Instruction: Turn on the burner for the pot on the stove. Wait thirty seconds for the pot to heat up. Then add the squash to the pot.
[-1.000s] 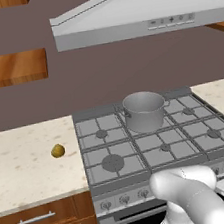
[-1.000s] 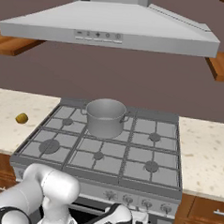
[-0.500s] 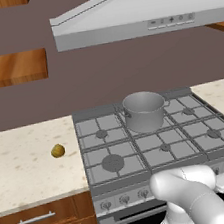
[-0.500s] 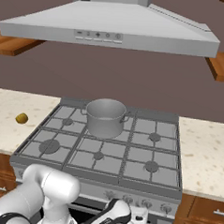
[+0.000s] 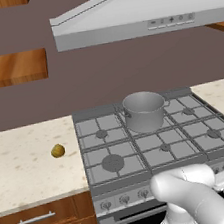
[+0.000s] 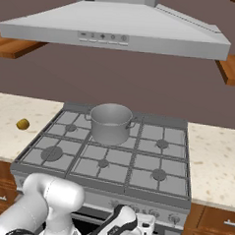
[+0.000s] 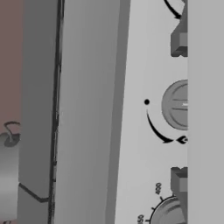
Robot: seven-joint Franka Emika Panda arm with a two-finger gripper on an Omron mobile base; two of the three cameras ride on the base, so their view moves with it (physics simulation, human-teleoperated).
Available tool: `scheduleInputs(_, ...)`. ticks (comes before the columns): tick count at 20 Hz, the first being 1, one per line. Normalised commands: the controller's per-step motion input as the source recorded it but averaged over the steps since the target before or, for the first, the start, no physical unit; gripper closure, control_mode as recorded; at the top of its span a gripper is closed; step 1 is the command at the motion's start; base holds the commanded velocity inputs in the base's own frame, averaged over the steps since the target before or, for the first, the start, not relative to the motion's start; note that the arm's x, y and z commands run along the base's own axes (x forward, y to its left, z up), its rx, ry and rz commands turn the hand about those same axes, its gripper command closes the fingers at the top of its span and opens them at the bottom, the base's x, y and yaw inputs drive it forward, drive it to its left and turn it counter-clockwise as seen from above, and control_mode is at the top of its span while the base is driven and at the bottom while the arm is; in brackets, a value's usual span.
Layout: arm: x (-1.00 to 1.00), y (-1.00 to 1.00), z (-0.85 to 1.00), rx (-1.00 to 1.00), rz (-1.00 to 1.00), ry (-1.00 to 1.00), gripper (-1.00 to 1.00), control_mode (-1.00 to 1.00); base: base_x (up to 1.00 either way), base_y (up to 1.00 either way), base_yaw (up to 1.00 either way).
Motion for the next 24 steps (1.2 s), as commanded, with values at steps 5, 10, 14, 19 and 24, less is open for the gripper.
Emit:
scheduleInputs(5, 0.06, 0.00, -0.18, 0.00, 0.00, 0.00, -1.00, -1.00, 0.00, 0.00, 0.00)
scheduleInputs(10, 0.12, -0.02, -0.10, 0.00, 0.00, 0.00, -1.00, -1.00, 0.00, 0.00, 0.00)
scheduleInputs(14, 0.15, -0.26, -0.02, 0.00, 0.00, 0.00, -1.00, -1.00, 0.00, 0.00, 0.00)
scheduleInputs(19, 0.04, -0.16, 0.00, 0.00, 0.00, 0.00, -1.00, -1.00, 0.00, 0.00, 0.00)
scheduleInputs(24, 0.00, 0.00, 0.00, 0.00, 0.00, 0.00, -1.00, -1.00, 0.00, 0.00, 0.00)
